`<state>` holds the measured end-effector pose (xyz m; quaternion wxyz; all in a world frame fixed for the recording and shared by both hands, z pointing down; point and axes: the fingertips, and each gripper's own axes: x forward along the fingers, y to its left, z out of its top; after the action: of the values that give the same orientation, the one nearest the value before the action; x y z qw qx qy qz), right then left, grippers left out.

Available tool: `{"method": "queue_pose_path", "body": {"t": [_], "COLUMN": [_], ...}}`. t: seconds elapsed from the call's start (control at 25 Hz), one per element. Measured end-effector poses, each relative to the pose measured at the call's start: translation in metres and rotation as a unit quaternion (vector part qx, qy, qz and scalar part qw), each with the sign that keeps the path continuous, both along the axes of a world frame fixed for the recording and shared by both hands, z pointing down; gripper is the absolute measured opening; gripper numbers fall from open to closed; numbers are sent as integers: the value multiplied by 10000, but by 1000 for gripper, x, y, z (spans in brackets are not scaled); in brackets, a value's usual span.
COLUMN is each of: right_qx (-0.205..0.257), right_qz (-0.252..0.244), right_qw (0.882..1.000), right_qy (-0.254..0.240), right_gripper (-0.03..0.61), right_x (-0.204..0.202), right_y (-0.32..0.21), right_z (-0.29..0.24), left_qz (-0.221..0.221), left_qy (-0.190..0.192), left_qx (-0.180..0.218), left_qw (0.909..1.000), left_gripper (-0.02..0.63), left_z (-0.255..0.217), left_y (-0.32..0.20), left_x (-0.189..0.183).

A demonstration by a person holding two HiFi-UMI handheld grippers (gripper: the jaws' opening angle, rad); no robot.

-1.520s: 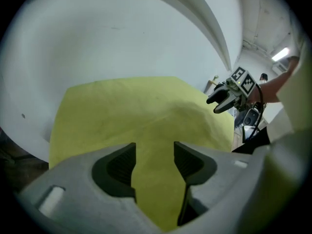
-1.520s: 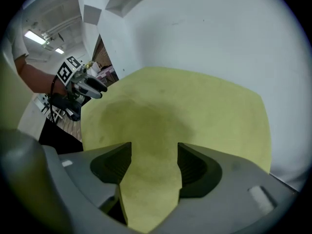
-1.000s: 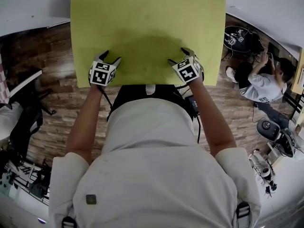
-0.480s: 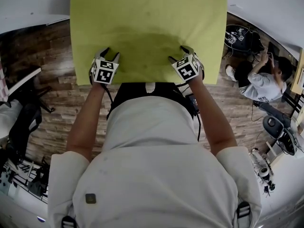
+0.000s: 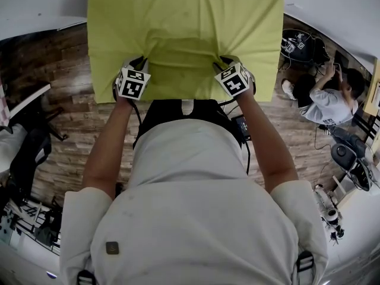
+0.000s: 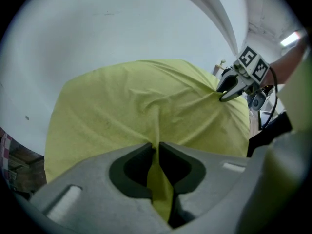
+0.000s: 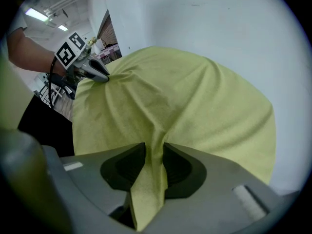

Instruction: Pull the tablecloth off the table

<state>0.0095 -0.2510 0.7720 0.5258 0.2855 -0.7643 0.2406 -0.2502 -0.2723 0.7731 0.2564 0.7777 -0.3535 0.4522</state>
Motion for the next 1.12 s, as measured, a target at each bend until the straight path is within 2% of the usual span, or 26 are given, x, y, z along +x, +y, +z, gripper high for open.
{"method": "queue_pose_path", "body": {"t": [0.16,0.28,0.6,0.92,1.12], "right_qx": [-69,-85,-97,131,356], "right_qz": [-40,-75,-128,307,531], "right_qw": [9999,9999,9997,9982,9963], "right_qy": [-90,-123,-204,-492,-581], "right_gripper": [59,18,15,15,15], "right_x": [-5,-9,-9,2,8], "right_y": [0,1,-1,-1,-7], "right_z": [-1,0,-1,-37,-59], "left_qz": [-6,-16,-308,-490,-358], "left_qy": [101,156,411,899,1060], "left_qx": [-25,-68,-135,185,358], "left_qw": [9999,9999,9986,9946,9931], "left_gripper": [6,2,0,0,0], "left_z": [-1,1,-3,-49,-72], "left_y": [0,-1,1,-2,-6], "left_x": [2,3,3,10,19]}}
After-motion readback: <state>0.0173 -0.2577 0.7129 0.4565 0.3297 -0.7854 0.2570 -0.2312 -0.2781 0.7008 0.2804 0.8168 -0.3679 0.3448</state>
